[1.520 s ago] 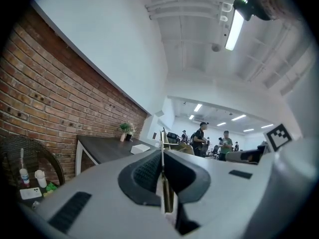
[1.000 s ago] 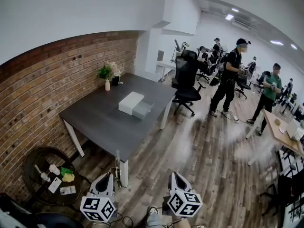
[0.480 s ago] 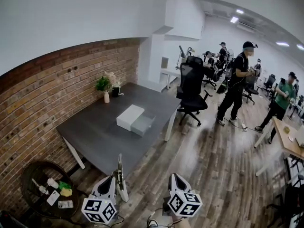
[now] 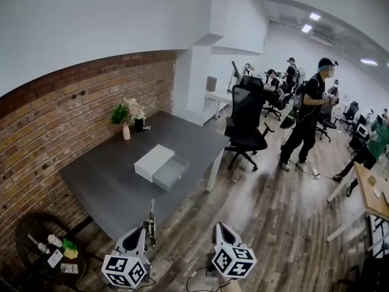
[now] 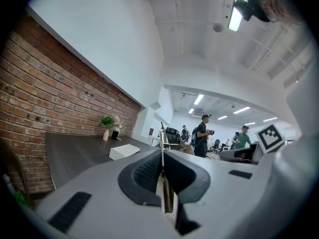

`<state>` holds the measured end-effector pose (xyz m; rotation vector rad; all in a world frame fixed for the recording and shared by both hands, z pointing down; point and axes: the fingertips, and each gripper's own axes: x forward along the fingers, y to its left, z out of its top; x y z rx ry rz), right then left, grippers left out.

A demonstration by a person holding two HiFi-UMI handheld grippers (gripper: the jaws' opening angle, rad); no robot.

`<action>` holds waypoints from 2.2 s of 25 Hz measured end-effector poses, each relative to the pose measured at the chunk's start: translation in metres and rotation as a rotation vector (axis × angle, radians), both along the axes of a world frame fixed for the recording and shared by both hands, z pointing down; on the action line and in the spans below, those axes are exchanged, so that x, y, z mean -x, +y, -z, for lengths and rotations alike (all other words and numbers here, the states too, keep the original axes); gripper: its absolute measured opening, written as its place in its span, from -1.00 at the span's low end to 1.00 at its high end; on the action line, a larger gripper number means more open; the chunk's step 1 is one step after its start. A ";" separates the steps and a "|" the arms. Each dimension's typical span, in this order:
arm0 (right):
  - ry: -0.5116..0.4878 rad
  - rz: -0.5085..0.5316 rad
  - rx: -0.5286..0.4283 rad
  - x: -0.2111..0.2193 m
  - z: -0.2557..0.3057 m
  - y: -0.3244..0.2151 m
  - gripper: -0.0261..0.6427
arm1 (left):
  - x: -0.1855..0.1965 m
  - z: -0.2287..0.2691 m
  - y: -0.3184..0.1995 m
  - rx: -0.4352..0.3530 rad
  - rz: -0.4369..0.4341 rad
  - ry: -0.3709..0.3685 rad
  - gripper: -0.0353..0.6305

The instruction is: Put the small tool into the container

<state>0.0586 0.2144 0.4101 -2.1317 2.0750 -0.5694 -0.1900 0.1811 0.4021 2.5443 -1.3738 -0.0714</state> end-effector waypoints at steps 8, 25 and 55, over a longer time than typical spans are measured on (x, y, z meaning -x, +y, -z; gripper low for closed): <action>-0.046 0.023 0.024 -0.049 -0.018 -0.036 -0.92 | -0.059 0.004 -0.039 -0.011 -0.007 -0.019 -0.87; -0.050 0.018 0.054 -0.074 -0.043 -0.112 -0.92 | -0.080 -0.027 -0.125 0.029 -0.001 -0.009 -0.87; 0.047 0.148 0.106 -0.094 -0.034 -0.449 -0.92 | -0.093 -0.037 -0.436 0.067 0.100 0.090 -0.87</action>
